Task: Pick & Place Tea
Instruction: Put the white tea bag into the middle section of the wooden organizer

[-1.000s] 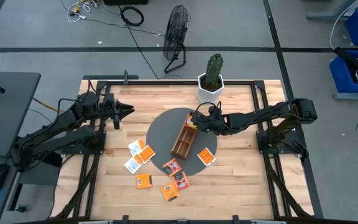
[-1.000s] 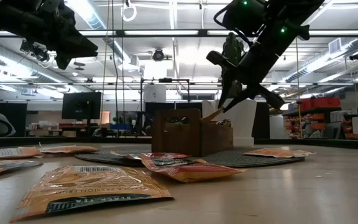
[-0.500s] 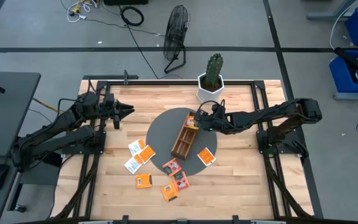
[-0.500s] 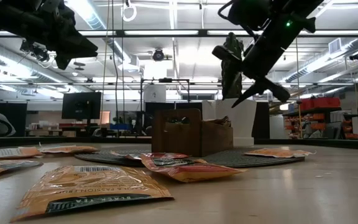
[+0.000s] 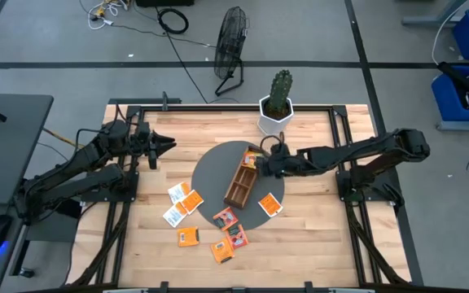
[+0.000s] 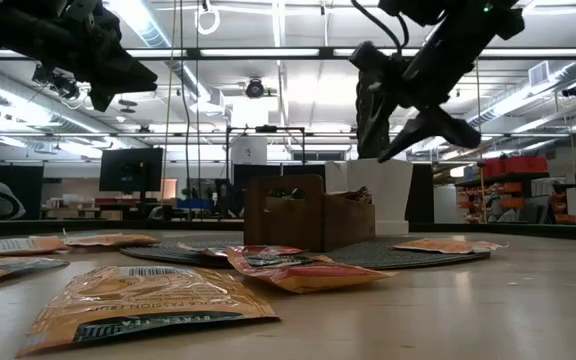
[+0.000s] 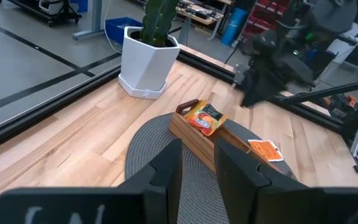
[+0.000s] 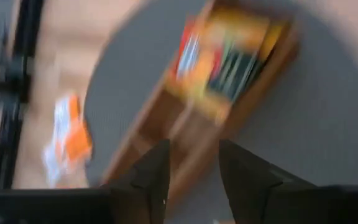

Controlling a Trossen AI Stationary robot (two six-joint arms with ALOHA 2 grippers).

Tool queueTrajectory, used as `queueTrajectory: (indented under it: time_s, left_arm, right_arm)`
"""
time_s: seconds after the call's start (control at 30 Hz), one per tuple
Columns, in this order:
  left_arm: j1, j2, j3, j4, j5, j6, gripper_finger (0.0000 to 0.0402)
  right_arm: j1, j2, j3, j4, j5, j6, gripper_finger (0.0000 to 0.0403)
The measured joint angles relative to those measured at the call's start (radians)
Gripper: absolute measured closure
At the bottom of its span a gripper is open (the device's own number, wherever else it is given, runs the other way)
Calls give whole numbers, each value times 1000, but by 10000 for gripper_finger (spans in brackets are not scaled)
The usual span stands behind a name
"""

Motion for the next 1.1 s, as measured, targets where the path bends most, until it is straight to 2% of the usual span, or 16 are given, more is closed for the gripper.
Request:
queueTrajectory:
  time_s: [0.47,0.57,0.7,0.97,1.1]
  left_arm:
    - [0,0,0,1,0,0,305]
    - [0,0,0,1,0,0,305]
    - [0,0,0,1,0,0,305]
    - [0,0,0,2,0,-8,305]
    - [0,0,0,2,0,-19,305]
  right_arm:
    - [196,0,0,-88,-311,-54,266]
    - [241,1,0,-151,-315,14,268]
    - [288,-2,-46,-151,-306,94,268]
    - [323,-68,-225,39,-283,259,268]
    - [325,-101,-314,125,-221,342,268]
